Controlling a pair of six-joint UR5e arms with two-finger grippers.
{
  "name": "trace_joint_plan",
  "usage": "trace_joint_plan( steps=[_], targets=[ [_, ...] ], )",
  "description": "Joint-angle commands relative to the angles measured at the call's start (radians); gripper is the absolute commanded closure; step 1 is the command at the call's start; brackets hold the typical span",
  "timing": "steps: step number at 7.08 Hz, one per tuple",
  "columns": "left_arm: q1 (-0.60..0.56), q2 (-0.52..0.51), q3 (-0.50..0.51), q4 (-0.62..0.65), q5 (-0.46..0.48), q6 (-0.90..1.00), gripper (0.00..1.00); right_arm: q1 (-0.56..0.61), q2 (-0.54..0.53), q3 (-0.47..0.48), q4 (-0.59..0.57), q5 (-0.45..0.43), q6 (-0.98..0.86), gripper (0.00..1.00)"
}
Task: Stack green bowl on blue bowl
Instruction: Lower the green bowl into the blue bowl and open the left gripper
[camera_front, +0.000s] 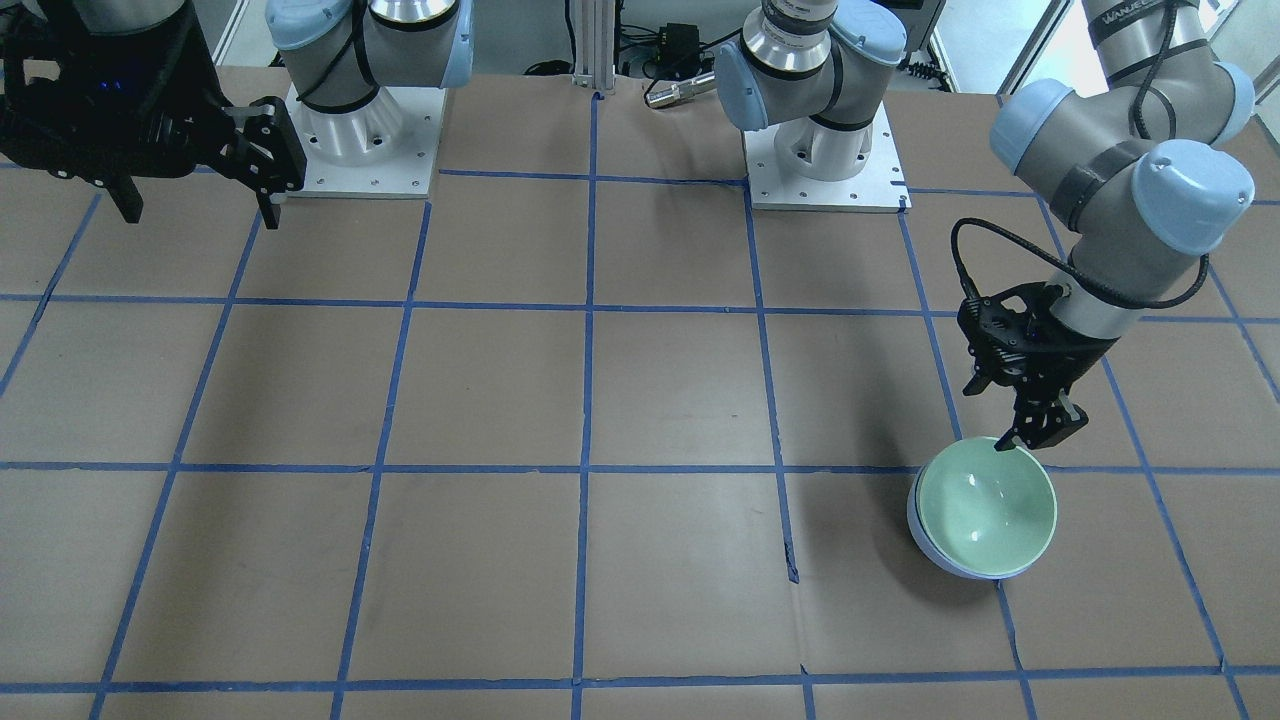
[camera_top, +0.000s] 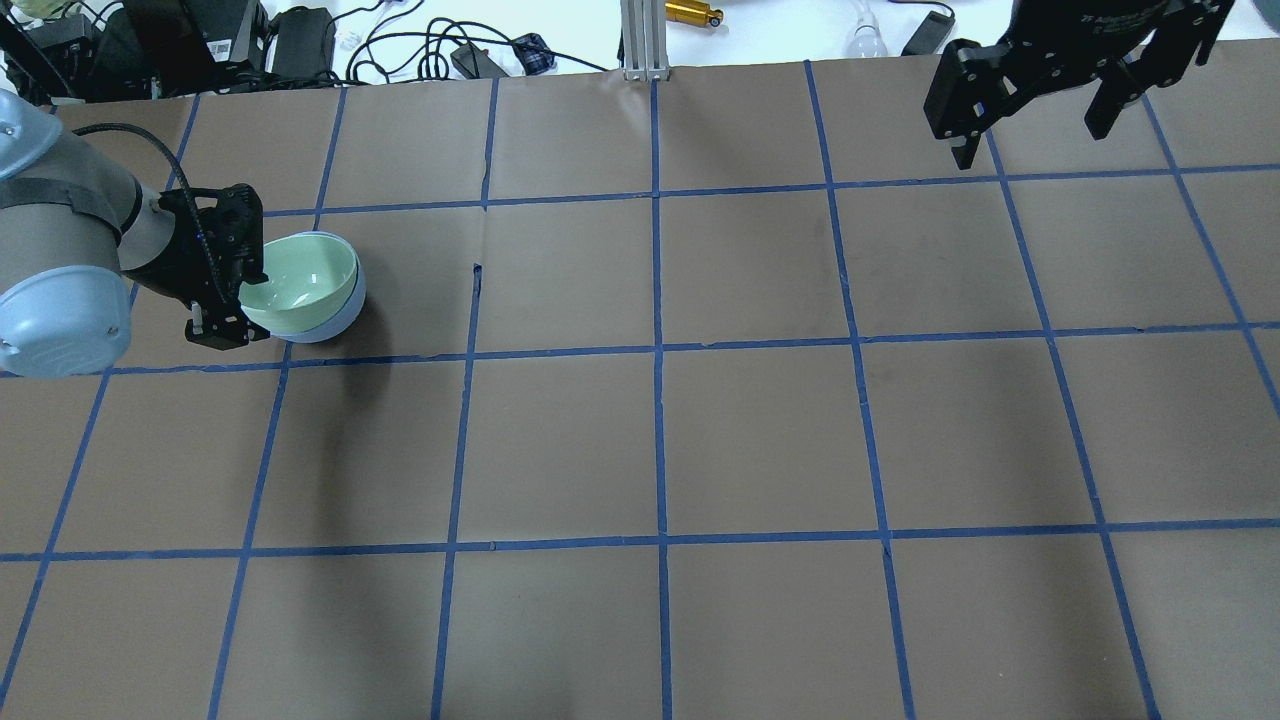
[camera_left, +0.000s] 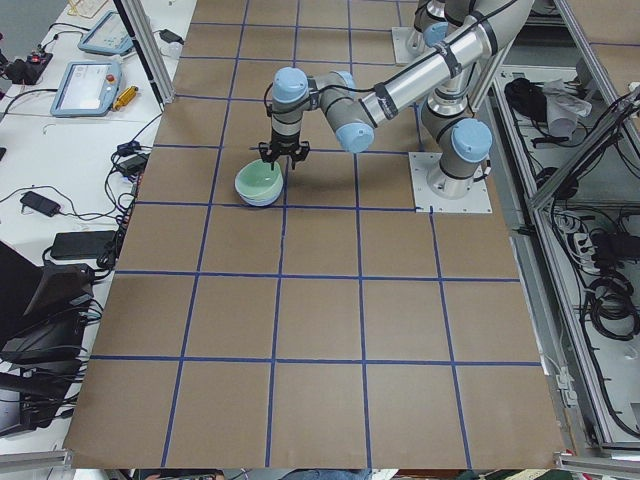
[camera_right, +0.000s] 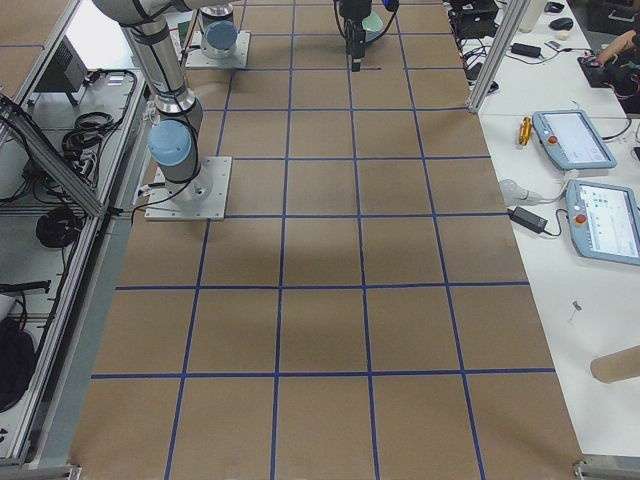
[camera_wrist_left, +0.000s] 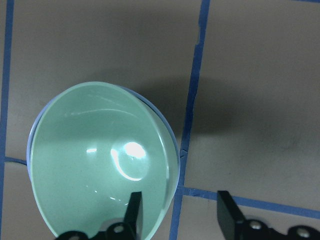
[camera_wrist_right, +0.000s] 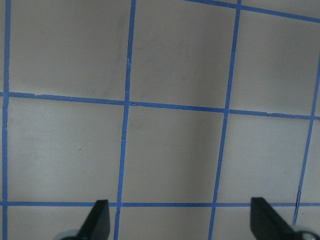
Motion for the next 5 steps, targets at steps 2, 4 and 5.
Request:
trace_joint_plan(
  steps=[2, 4, 5],
  targets=[
    [-0.128, 0.088, 0.118, -0.219, 0.002, -0.308, 0.00, 0.000, 0.000, 0.000, 0.000, 0.000, 0.000, 0.00],
    [-0.205, 0.116, 0.255, -0.442, 0.010, -0.599, 0.00, 0.000, 0.000, 0.000, 0.000, 0.000, 0.000, 0.00],
    [-0.249, 0.130, 0.275, -0.461, 0.013, -0.744, 0.00, 0.000, 0.000, 0.000, 0.000, 0.000, 0.000, 0.00]
  ],
)
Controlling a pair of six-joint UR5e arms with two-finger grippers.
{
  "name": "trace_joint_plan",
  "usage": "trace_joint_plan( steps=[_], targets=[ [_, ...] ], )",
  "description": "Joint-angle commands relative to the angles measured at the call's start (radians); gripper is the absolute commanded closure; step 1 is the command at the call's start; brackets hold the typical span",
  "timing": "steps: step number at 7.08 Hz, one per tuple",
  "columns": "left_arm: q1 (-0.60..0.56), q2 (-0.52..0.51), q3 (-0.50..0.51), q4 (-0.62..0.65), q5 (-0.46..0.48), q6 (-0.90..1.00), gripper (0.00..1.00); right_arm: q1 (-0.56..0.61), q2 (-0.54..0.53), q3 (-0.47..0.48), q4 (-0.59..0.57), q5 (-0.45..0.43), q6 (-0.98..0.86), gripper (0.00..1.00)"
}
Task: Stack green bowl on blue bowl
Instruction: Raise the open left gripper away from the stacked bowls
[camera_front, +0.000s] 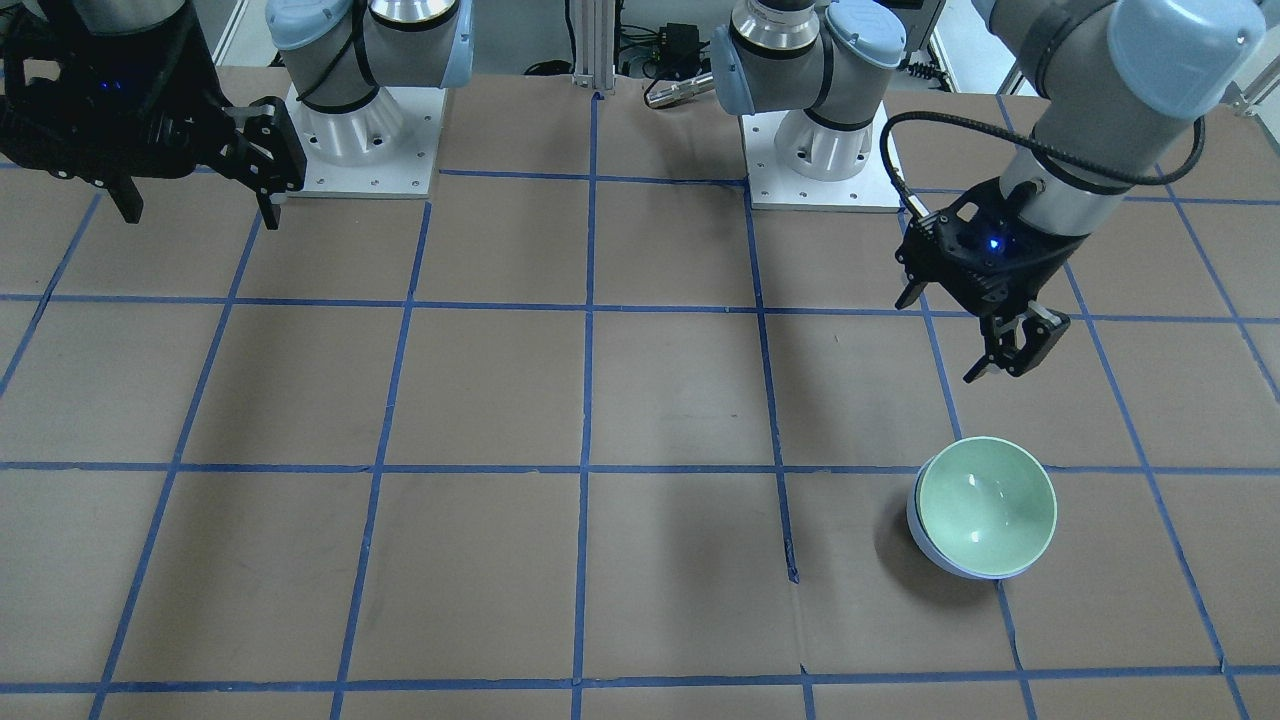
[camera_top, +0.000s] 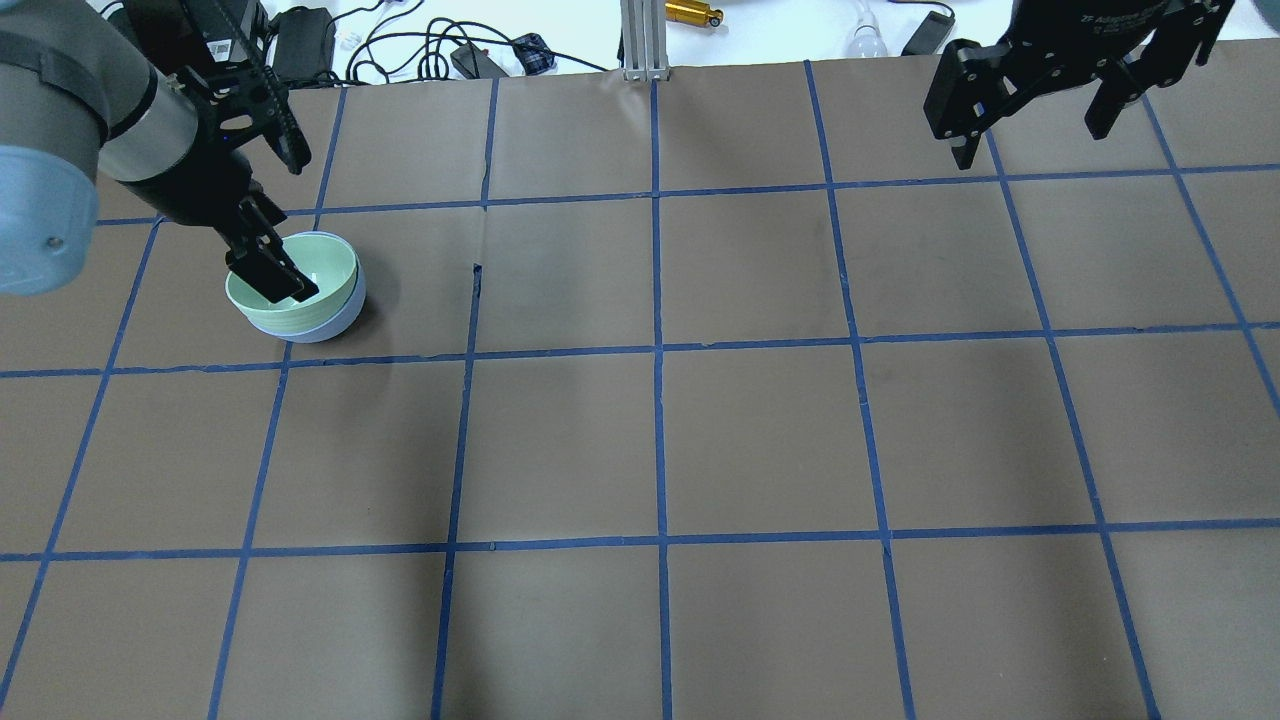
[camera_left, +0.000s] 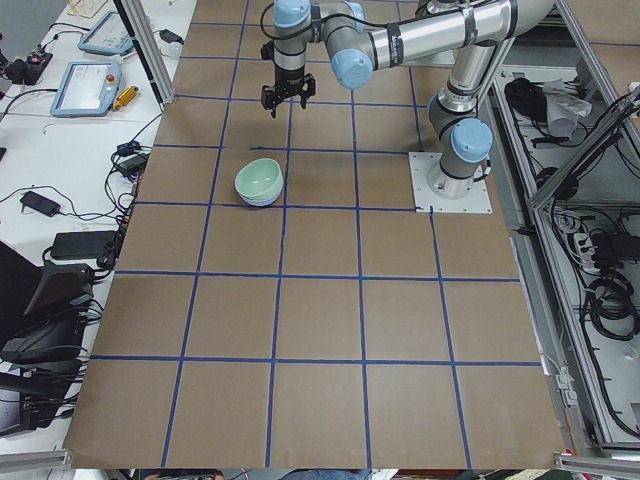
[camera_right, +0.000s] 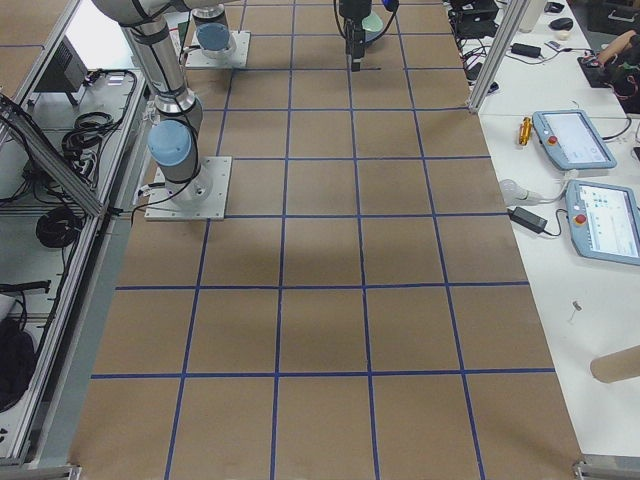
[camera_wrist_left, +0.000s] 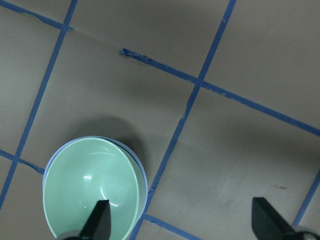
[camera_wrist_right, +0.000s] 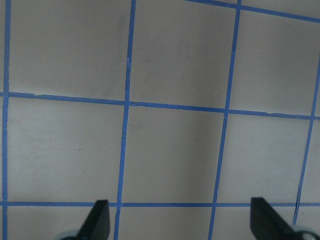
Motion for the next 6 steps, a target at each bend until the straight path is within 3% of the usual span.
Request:
trace_joint_plan(
  steps=[1, 6],
  targets=[
    [-0.092, 0.035, 0.044, -0.057, 0.006, -0.358, 0.00, 0.000, 0.000, 0.000, 0.000, 0.000, 0.000, 0.00],
    [-0.172, 0.072, 0.051, -0.128, 0.057, -0.916, 0.00, 0.000, 0.000, 0.000, 0.000, 0.000, 0.000, 0.00]
  ],
)
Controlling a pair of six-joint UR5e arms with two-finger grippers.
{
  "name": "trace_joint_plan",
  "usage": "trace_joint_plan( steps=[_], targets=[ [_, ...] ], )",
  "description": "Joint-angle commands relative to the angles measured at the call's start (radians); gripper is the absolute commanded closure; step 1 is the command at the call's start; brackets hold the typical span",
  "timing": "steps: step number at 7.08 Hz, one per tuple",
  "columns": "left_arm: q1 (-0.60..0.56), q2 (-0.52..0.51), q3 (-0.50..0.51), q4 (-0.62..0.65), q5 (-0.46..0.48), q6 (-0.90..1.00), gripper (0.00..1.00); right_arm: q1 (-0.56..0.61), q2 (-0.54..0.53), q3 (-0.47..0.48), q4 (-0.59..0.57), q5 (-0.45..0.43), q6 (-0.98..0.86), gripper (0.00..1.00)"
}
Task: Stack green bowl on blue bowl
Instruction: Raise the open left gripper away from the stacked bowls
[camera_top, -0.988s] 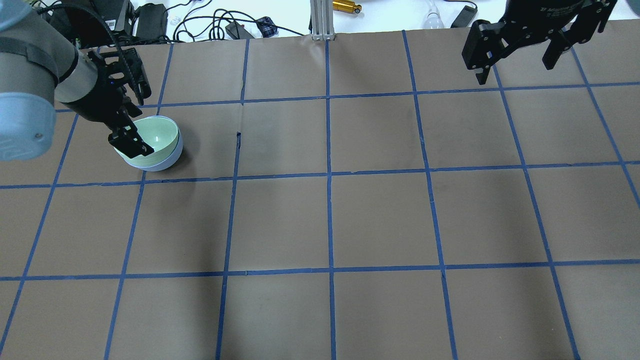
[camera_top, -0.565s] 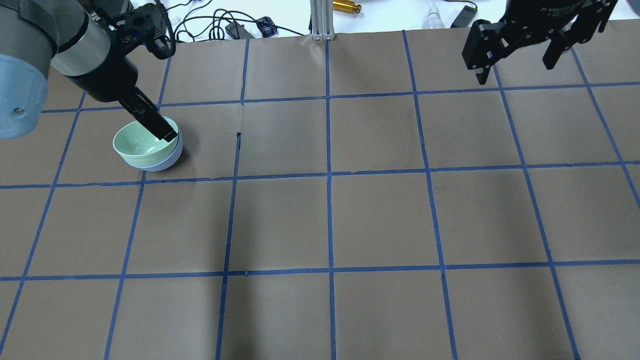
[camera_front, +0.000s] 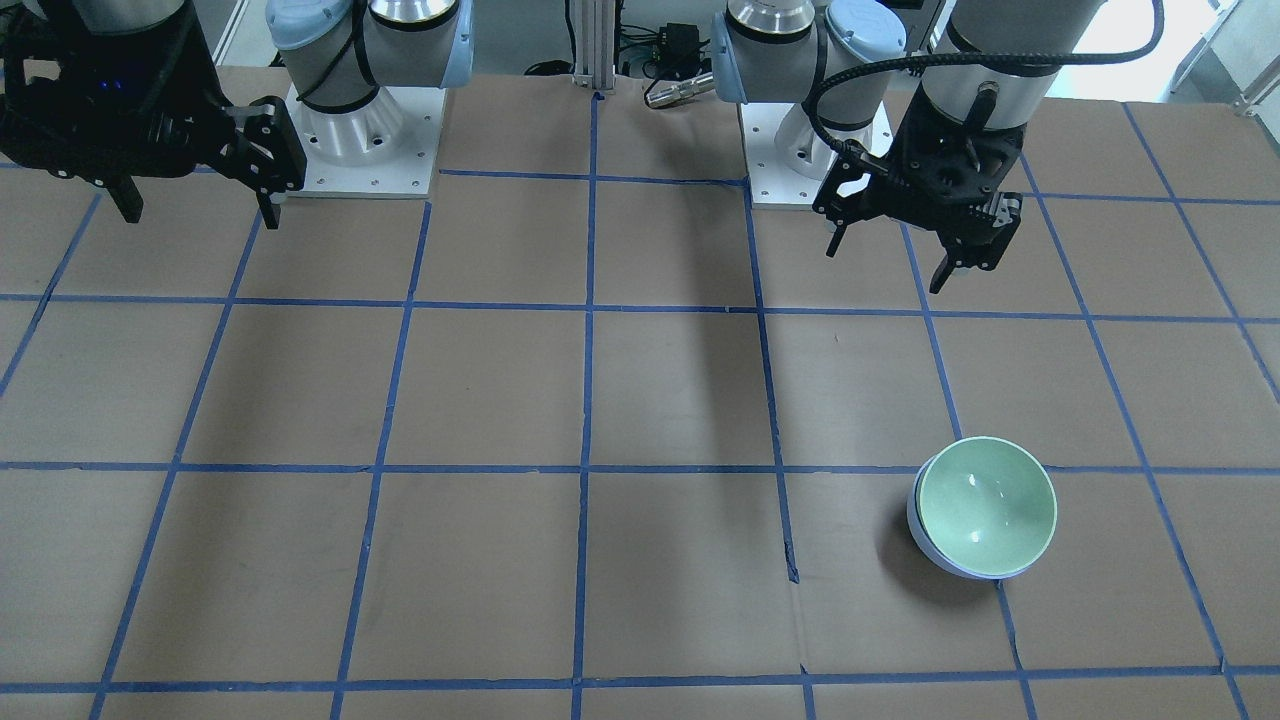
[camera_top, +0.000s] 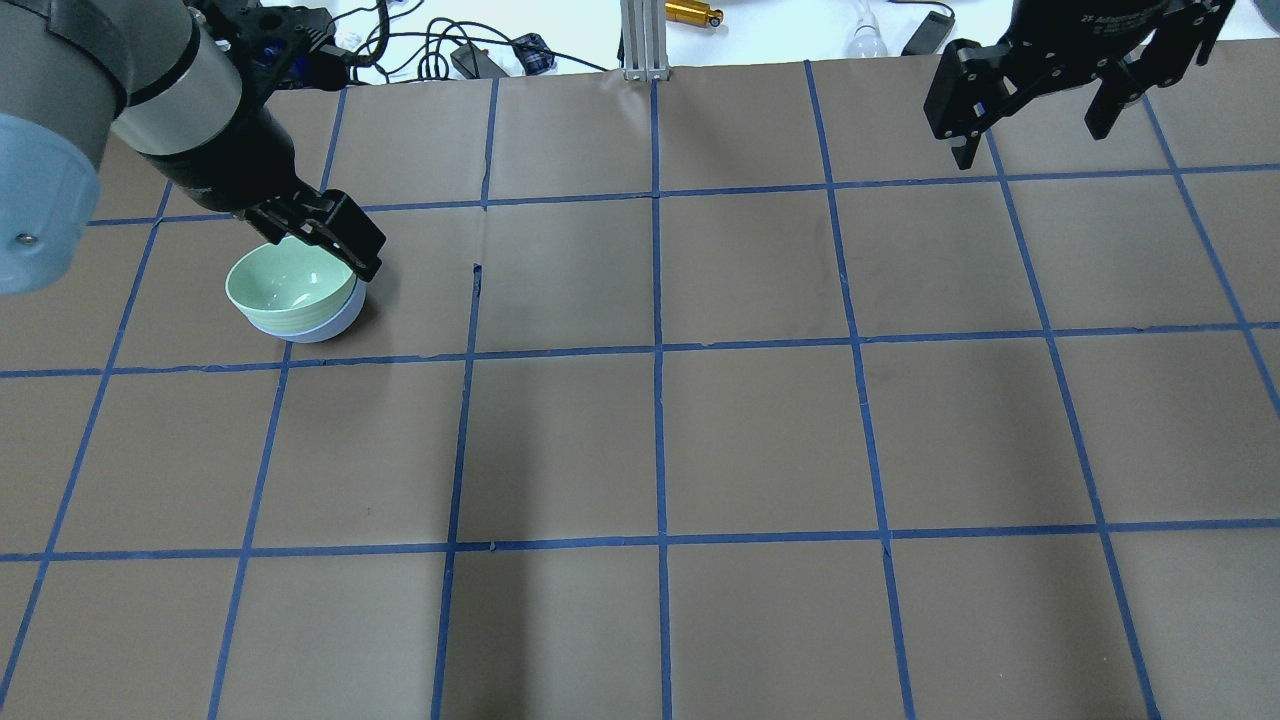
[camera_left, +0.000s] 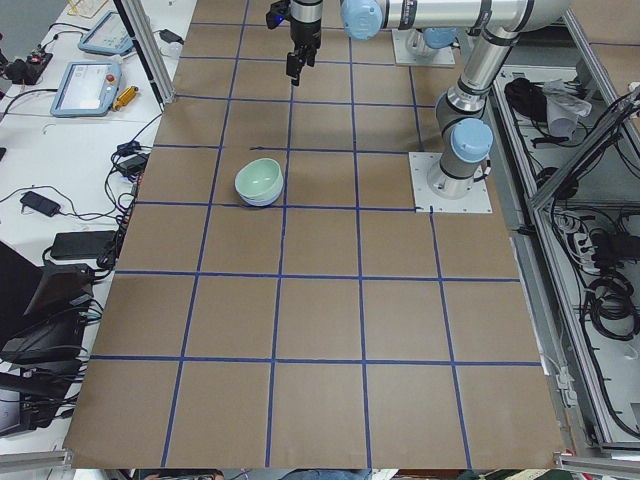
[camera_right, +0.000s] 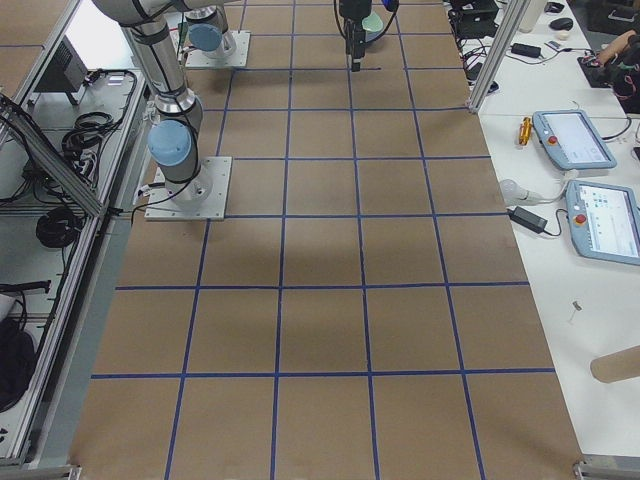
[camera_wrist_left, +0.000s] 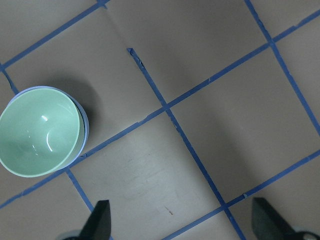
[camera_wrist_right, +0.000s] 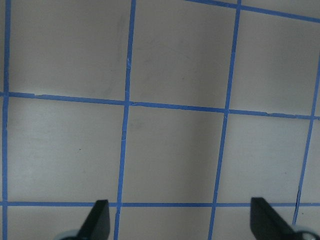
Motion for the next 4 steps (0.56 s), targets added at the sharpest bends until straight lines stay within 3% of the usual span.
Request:
trace_joint_plan(
  steps=[1, 4],
  targets=[
    [-0.060, 0.007, 0.012, -0.036, 0.005, -0.216, 0.00, 0.000, 0.000, 0.000, 0.000, 0.000, 0.000, 0.00],
    [-0.053, 0.034, 0.090, -0.168, 0.012, -0.304, 0.00, 0.000, 0.000, 0.000, 0.000, 0.000, 0.000, 0.00]
  ],
)
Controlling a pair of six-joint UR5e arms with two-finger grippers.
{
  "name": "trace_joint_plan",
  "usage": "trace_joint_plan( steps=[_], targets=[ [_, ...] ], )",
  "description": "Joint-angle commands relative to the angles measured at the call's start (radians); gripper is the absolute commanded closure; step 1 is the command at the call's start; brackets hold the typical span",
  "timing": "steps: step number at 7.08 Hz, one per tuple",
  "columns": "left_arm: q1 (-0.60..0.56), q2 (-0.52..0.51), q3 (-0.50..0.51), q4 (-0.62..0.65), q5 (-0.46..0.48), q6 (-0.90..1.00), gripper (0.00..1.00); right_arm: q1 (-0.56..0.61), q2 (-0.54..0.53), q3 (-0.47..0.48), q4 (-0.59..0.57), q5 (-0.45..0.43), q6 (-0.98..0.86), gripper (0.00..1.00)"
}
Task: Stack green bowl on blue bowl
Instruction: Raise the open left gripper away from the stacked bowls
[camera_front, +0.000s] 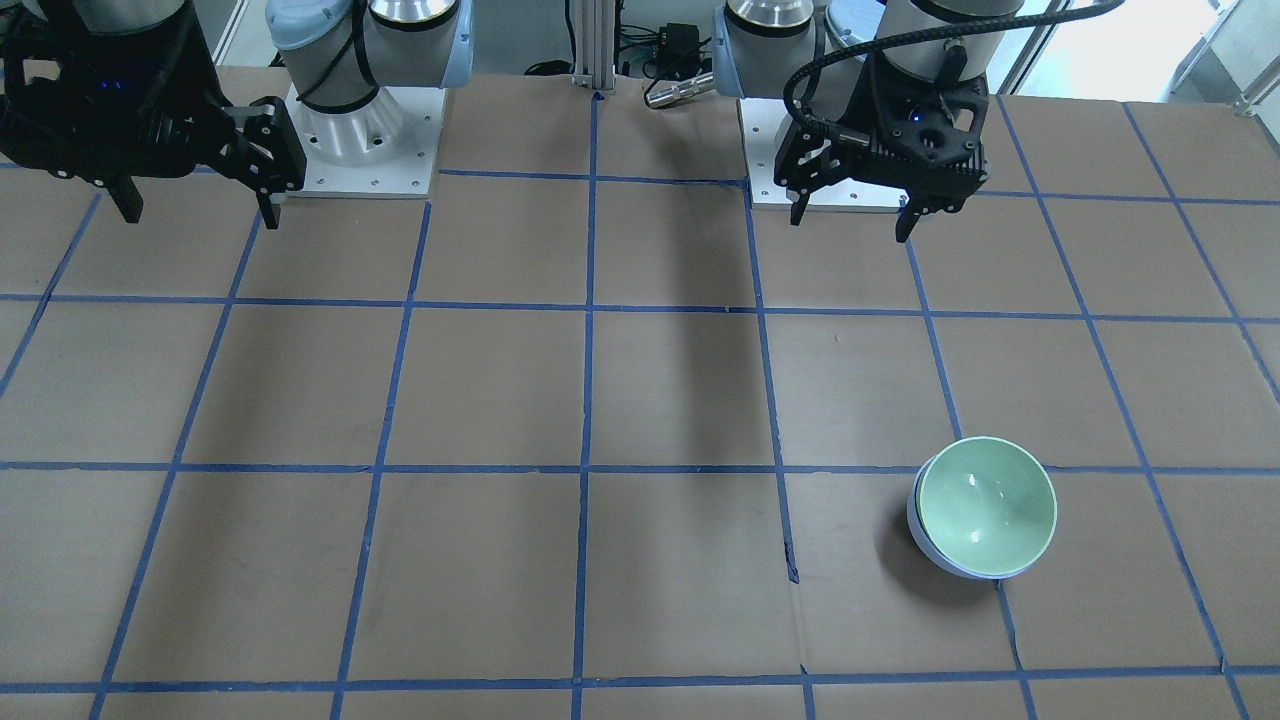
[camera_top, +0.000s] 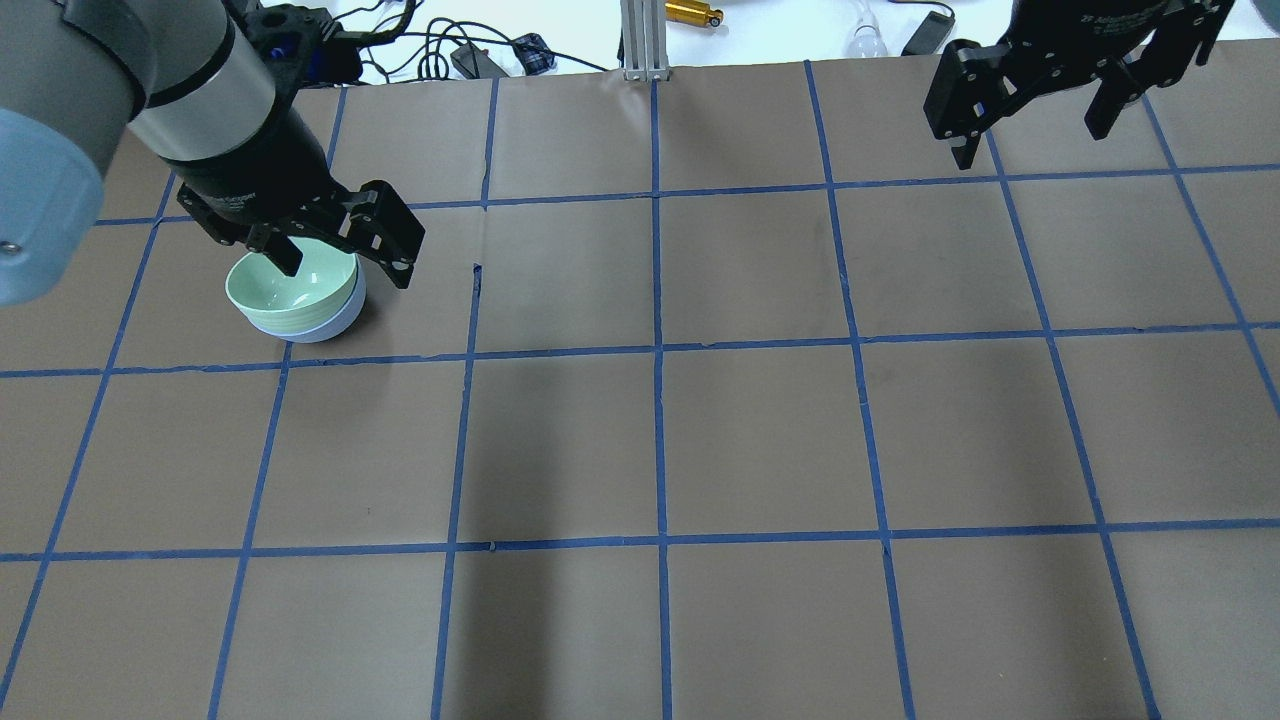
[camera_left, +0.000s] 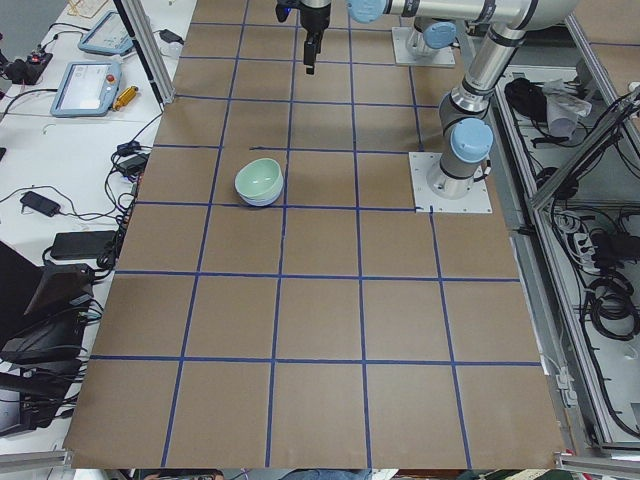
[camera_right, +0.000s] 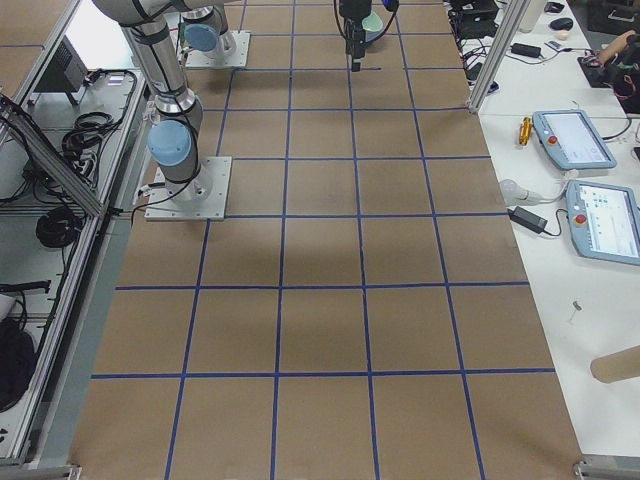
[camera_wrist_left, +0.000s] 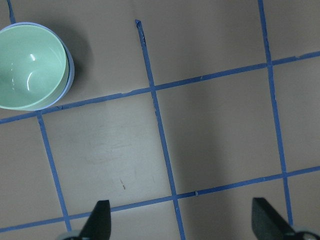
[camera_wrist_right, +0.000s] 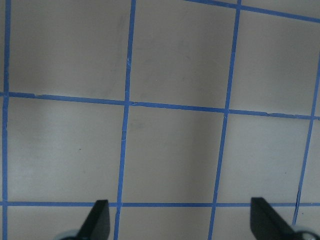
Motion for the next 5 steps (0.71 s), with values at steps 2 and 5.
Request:
trace_joint_plan(
  steps=[2, 5],
  targets=[
    [0.038, -0.001, 0.046, -0.058, 0.039, 0.062, 0.00, 0.000, 0.000, 0.000, 0.000, 0.000, 0.000, 0.00],
    [0.039, -0.003, 0.047, -0.058, 0.029, 0.062, 0.00, 0.000, 0.000, 0.000, 0.000, 0.000, 0.000, 0.00]
  ],
)
